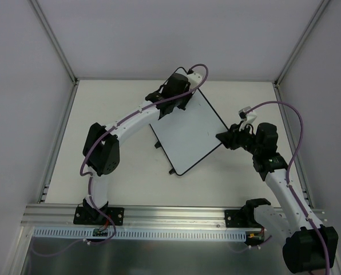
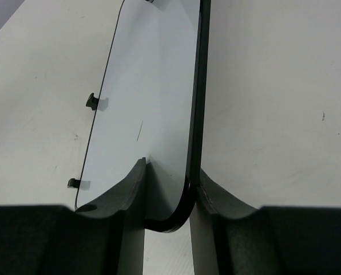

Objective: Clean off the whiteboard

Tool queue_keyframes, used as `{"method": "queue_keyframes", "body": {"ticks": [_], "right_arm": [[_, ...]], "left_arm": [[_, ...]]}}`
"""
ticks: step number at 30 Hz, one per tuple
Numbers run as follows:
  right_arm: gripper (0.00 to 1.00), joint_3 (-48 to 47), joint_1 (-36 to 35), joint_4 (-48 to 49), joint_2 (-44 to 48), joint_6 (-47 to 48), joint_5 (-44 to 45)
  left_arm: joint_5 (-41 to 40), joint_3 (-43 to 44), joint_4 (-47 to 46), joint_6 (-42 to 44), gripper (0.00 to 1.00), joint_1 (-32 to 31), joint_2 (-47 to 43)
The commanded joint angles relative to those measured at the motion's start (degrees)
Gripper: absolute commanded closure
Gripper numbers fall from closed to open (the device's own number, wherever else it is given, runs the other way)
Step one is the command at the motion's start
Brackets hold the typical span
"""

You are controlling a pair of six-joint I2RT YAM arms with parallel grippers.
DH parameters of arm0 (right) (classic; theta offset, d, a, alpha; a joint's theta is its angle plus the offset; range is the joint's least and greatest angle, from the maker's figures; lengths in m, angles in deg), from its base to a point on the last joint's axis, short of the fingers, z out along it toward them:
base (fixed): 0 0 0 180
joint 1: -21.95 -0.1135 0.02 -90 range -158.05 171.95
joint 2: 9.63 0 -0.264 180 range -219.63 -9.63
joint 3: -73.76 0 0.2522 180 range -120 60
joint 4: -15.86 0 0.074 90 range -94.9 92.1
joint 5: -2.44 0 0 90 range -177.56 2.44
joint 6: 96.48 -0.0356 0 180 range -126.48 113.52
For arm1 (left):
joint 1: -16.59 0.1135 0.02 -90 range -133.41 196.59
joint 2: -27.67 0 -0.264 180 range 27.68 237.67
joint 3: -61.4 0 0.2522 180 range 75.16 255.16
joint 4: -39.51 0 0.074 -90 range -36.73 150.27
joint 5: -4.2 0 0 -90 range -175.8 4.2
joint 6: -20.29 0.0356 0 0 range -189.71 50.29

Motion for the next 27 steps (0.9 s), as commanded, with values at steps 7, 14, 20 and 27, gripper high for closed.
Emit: {"method": "queue_keyframes", "body": {"ticks": [7, 14, 20, 27], "right_arm": [[1.0, 0.93, -2.61, -6.86, -0.96, 13.38, -0.87], [1.0, 1.1, -2.52, -6.95, -0.25, 13.38, 0.27], [1.0, 1.1, -2.61, -6.95, 0.36, 13.21, 1.07], [1.0, 1.28, -2.61, -7.13, 0.62, 12.94, 1.33]], "left_arm": [[11.07, -0.45, -1.04, 7.83, 1.0, -9.4, -0.36], [9.49, -13.79, -1.05, 2.92, 1.0, -14.59, -6.25], [8.52, -22.94, -1.13, -4.64, 1.0, -19.67, -12.31], [8.09, -25.24, -1.05, -6.93, 1.0, -25.14, -15.75]]}}
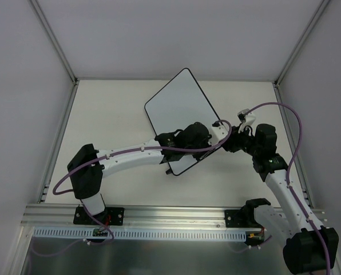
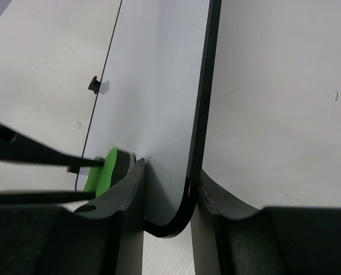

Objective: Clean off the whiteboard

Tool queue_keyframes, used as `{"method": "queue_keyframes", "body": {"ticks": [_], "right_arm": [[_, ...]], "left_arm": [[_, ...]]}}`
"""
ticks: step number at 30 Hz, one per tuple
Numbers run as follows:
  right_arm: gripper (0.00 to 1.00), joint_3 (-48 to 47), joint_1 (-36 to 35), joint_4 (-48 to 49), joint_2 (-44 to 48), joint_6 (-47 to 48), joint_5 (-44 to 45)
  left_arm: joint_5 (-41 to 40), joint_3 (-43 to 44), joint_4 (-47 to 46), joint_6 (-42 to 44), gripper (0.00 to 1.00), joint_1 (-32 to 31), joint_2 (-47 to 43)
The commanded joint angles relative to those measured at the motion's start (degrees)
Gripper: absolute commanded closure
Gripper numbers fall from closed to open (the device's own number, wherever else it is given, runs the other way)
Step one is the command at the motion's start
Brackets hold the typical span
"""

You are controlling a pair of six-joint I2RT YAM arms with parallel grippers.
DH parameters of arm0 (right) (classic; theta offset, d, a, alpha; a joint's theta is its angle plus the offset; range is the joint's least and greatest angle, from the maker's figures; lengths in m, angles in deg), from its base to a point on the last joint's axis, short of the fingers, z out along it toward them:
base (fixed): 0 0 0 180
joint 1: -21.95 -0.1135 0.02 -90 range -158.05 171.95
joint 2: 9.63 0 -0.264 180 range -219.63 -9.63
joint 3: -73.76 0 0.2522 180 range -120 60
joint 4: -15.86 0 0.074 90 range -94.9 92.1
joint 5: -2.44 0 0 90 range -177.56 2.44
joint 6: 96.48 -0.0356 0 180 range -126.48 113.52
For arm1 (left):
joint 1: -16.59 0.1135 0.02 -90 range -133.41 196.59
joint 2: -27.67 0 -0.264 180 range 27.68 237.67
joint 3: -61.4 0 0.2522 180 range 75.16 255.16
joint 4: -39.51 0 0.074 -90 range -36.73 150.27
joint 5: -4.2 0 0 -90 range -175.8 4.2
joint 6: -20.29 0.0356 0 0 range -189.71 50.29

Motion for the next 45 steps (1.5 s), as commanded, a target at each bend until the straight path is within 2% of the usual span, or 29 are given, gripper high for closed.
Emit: {"method": "queue_keyframes", "body": {"ticks": [1, 6, 9, 11, 14, 17, 23, 26, 29, 31, 37, 39, 40, 41, 43, 44, 45], "right_arm": [[0.99, 1.26, -2.17, -3.21, -0.05, 13.51, 1.0], [1.0, 1.26, -2.09, -3.48, 0.3, 13.42, 1.18], [1.0, 1.08, -2.09, -3.56, 0.21, 13.42, 1.27], [1.0, 1.17, -2.17, -3.56, 0.13, 13.42, 1.27], [1.0, 0.99, -2.09, -3.65, -0.23, 13.34, 1.44], [1.0, 0.99, -2.09, -3.56, -0.32, 13.34, 1.44], [1.0, 0.82, -2.09, -3.48, -0.23, 13.34, 1.0], [1.0, 0.82, -2.09, -3.48, -0.14, 13.25, 0.74], [1.0, 0.91, -2.09, -3.48, -0.14, 13.25, 0.74], [1.0, 0.91, -2.09, -3.56, -0.23, 13.34, 0.74], [1.0, 0.91, -2.17, -3.56, 0.3, 13.07, 1.09], [1.0, 0.91, -2.17, -3.48, 0.47, 12.9, 1.35], [0.99, 0.91, -2.17, -3.48, 0.47, 12.81, 1.53], [0.98, 0.99, -2.17, -3.39, 0.56, 12.72, 1.7], [0.91, 0.91, -2.17, -3.39, 0.74, 12.28, 1.88], [0.88, 0.82, -2.17, -3.39, 0.83, 12.19, 2.06], [0.8, 0.73, -2.17, -3.48, 1.09, 12.02, 2.23]], "left_arm": [[4.52, -1.79, 1.88, -3.78, 1.0, -2.98, -0.1], [-0.57, -1.35, 1.88, -5.1, 1.0, -2.1, -0.28], [-1.73, -2.93, 1.71, -13.68, 1.0, 3.42, -3.08], [-4.87, -4.51, 1.62, -15.99, 1.0, 7.98, -6.67], [-9.88, -9.94, 1.71, -19.94, 1.0, 13.51, -12.12], [-10.6, -14.61, 1.8, -25.48, 1.0, 18.63, -17.39], [-16.3, -29.72, 1.97, -34.01, 1.0, 30.49, -26.71], [-17.01, -37.89, 2.06, -36.73, 1.0, 36.91, -29.45], [-17.54, -40.02, 2.06, -37.97, 1.0, 42.0, -30.42], [-18.51, -42.04, 2.06, -38.93, 1.0, 43.42, -30.08], [-17.02, -40.12, 1.97, -39.38, 0.99, 44.57, -27.96], [-16.75, -39.76, 2.15, -39.12, 0.91, 44.57, -29.1], [-16.66, -39.67, 2.06, -38.59, 0.78, 44.57, -29.72], [-16.66, -39.5, 2.23, -38.24, 0.7, 44.57, -30.77], [-16.58, -38.62, 2.5, -37.27, 0.58, 44.57, -31.74], [-16.58, -38.27, 2.76, -36.92, 0.49, 44.57, -32.53], [-16.49, -37.31, 3.46, -36.74, 0.44, 44.57, -32.97]]}}
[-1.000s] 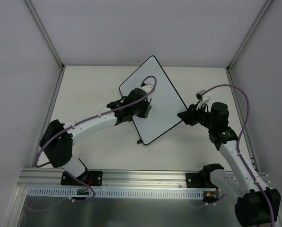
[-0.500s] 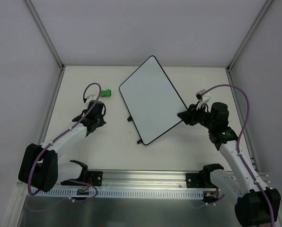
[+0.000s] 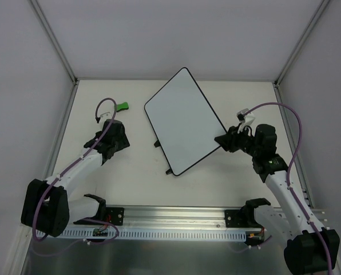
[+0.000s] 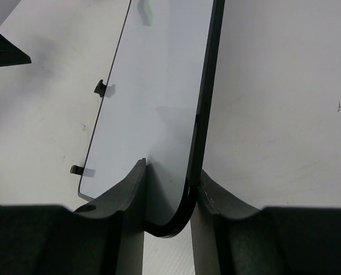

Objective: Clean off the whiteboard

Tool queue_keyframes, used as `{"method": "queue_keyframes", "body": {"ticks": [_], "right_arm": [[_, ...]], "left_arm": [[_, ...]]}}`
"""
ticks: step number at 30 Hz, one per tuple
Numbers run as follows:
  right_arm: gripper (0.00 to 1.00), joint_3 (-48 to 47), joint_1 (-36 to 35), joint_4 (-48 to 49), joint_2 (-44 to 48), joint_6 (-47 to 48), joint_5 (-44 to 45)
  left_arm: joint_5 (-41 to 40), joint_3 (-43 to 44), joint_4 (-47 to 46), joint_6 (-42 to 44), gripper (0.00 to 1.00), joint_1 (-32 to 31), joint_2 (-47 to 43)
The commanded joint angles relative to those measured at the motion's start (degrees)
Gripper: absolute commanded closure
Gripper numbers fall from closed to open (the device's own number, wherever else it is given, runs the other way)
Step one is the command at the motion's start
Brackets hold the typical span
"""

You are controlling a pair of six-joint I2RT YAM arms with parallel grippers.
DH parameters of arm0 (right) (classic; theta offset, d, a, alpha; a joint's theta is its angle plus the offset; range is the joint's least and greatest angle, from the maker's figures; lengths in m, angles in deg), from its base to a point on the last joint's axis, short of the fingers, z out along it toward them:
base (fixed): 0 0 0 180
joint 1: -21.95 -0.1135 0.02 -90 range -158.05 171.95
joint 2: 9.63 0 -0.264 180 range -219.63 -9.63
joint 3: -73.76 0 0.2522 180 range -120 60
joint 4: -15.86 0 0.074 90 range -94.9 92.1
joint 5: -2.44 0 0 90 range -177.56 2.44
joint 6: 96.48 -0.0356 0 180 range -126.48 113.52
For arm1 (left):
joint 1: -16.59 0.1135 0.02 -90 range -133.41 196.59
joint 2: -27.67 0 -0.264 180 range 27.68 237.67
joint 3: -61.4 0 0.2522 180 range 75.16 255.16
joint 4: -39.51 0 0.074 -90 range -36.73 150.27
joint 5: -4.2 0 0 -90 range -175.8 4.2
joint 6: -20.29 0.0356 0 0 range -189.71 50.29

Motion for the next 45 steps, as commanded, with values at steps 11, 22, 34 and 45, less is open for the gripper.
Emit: {"method": "queue_keyframes", "body": {"ticks": [11, 22, 34, 45], "right_arm": [[0.14, -1.73, -1.26, -6.99, 4.74, 8.9, 7.59], [0.09, -2.08, -1.17, -7.43, 6.76, 7.67, 9.18], [0.45, 0.72, -1.26, -2.96, 4.3, 4.34, 4.52], [0.59, 7.67, -1.26, 12.16, 1.66, -4.98, -0.14]], "left_arm": [[3.42, 8.67, 3.4, 5.27, 0.01, 0.35, -13.39], [6.41, 6.91, 4.19, 8.08, 0.01, 0.35, -19.38], [14.23, 3.75, 4.28, 5.54, 0.1, 0.09, -18.33], [12.04, 0.94, 4.1, 3.6, 0.22, -7.9, -16.13]]}}
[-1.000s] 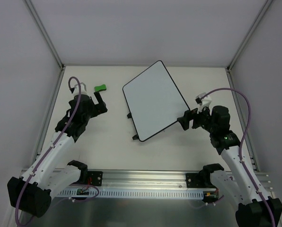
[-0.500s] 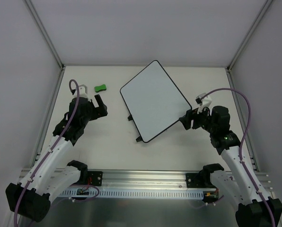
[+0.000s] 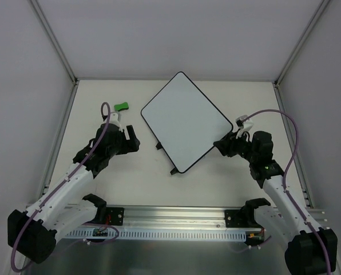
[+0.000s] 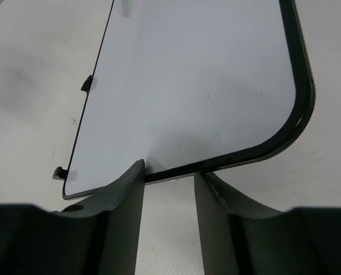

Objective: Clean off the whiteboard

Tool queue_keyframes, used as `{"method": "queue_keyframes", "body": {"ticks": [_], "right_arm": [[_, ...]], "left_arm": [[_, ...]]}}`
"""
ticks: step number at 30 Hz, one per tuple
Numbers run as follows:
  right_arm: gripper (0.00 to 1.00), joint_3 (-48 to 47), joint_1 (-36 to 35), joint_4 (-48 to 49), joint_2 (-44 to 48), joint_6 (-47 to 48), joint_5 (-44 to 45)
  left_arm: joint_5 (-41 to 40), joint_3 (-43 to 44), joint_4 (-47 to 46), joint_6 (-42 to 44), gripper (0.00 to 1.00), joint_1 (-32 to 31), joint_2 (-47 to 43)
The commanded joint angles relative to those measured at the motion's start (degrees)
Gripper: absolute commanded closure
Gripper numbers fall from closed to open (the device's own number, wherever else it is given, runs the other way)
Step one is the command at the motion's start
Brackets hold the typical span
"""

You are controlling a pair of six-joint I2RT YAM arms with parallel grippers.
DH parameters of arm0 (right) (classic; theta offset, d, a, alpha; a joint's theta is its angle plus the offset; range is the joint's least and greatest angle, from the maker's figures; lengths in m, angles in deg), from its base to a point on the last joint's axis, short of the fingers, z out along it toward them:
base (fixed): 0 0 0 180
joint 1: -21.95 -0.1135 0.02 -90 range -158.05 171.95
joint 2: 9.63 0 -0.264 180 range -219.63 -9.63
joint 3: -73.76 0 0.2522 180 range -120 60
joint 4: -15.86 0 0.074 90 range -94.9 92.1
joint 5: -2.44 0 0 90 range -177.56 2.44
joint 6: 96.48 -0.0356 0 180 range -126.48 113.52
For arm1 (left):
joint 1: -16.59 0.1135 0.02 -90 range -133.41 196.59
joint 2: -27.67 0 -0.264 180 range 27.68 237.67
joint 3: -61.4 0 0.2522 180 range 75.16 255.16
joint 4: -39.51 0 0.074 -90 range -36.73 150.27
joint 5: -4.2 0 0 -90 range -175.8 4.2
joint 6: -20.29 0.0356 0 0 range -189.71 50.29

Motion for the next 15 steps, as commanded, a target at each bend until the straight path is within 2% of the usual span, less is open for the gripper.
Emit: {"method": "queue_keyframes", "body": {"ticks": [1, 2, 3, 7, 8, 15], "right_arm": [[0.64, 2.23, -0.29, 9.1, -0.65, -4.35, -2.06], [0.69, 2.67, -0.21, 9.64, -0.39, -4.7, -1.89], [0.78, 3.02, -0.21, 9.91, -0.13, -5.06, -1.36], [0.97, 4.08, 0.23, 9.82, 1.45, -5.67, -1.71], [1.0, 4.43, 0.41, 9.74, 1.98, -6.02, -2.15], [1.0, 5.22, 1.82, 5.7, 7.43, -7.52, -5.49]], "left_arm": [[-1.06, -1.05, -0.29, -1.69, 0.23, -3.16, 1.84], [-2.37, -1.23, -0.29, -1.95, 0.24, -4.91, 2.63], [-2.99, -1.4, -0.38, -2.22, 0.24, -5.45, 2.81], [-3.35, -1.23, -1.26, -2.48, 0.27, -5.89, 4.04], [-3.61, -1.14, -1.7, -2.22, 0.27, -5.98, 4.3], [-3.0, 0.7, -4.42, -0.46, 0.26, -5.98, 6.41]]}}
